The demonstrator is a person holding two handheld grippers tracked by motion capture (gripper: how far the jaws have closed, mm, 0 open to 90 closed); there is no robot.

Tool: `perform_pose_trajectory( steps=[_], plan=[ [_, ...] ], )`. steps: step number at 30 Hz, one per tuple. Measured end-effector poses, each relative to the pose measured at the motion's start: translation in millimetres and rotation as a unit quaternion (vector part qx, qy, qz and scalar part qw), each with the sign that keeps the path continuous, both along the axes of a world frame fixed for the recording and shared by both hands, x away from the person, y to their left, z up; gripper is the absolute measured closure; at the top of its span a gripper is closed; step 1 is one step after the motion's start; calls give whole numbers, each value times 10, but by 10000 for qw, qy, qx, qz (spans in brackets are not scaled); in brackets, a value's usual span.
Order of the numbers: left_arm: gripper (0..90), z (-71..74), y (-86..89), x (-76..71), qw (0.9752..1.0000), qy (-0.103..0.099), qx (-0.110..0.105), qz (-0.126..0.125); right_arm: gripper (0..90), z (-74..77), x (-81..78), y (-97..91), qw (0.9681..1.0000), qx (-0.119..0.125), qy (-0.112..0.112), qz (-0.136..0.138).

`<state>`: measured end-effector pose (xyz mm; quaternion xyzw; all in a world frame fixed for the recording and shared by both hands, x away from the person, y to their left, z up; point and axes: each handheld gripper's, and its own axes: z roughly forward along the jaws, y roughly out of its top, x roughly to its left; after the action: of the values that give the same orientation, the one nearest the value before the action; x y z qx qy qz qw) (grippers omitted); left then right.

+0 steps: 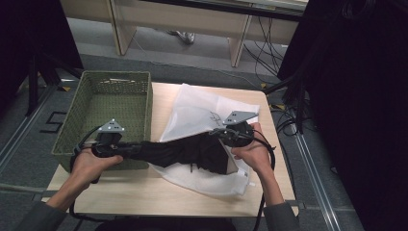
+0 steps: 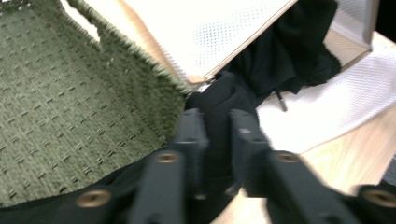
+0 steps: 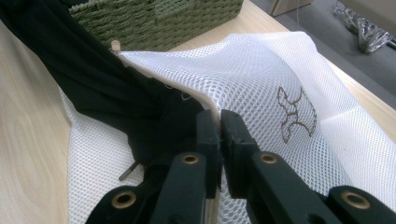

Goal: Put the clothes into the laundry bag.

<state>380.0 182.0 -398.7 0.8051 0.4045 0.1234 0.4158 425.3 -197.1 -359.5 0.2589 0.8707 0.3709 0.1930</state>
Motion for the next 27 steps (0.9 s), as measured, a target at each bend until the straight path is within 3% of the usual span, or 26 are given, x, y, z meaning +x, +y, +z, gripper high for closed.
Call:
perform_pose_trajectory(
  steps=[2, 3, 6, 9, 10, 11, 13, 16, 17, 20, 22, 23, 24, 26, 27],
  plan=[
    [862, 28, -33, -18, 9999, -67, 128, -85, 874, 9, 13, -11, 9999, -27, -71, 102],
    [865, 45, -47, -26, 9998, -110, 137, -88, 875, 10, -1, -8, 10000, 3, 21, 15],
    [867, 173, -101, -53, 9993, -340, 63, -148, 874, 11, 10, -12, 9999, -32, -51, 80],
    [868, 366, -236, -124, 9976, -581, -92, -360, 875, 11, -12, -9, 9999, 50, 88, -96],
    [868, 435, -337, -160, 9964, -656, -235, -473, 874, 11, -8, -10, 9999, 56, 88, -70],
    [868, 487, -426, -190, 9957, -675, -272, -578, 875, 11, 8, -19, 10000, 20, -33, 18],
    [868, 573, -596, -237, 9934, -788, -313, -771, 875, 11, 10, -23, 10000, 38, -6, -9],
    [868, 683, -976, -279, 9875, -936, -456, -1184, 875, 12, 7, -28, 10000, 28, -50, -20],
    [869, 695, -1105, -283, 9865, -899, -503, -1273, 875, 7, 1, -25, 10000, 53, 2, -78],
    [869, 645, -1462, -265, 9827, -794, -629, -1548, 874, -7, 23, -45, 10000, 32, 6, -16],
    [869, 551, -1699, -238, 9797, -596, -770, -1754, 875, -4, 16, -62, 9999, 71, 71, -137],
    [869, 481, -1834, -220, 9798, -478, -834, -1755, 875, -3, 2, -72, 9995, 113, 139, -247],
    [868, 410, -1929, -193, 9787, -363, -895, -1812, 875, -4, 40, -100, 9999, 69, -29, -87],
    [867, 255, -2082, -159, 9797, -266, -771, -1834, 875, 0, 26, -125, 9997, 101, 52, -194],
    [864, 155, -2140, -137, 9811, -224, -673, -1801, 875, -4, 45, -138, 9999, 110, 10, -124]
  ],
)
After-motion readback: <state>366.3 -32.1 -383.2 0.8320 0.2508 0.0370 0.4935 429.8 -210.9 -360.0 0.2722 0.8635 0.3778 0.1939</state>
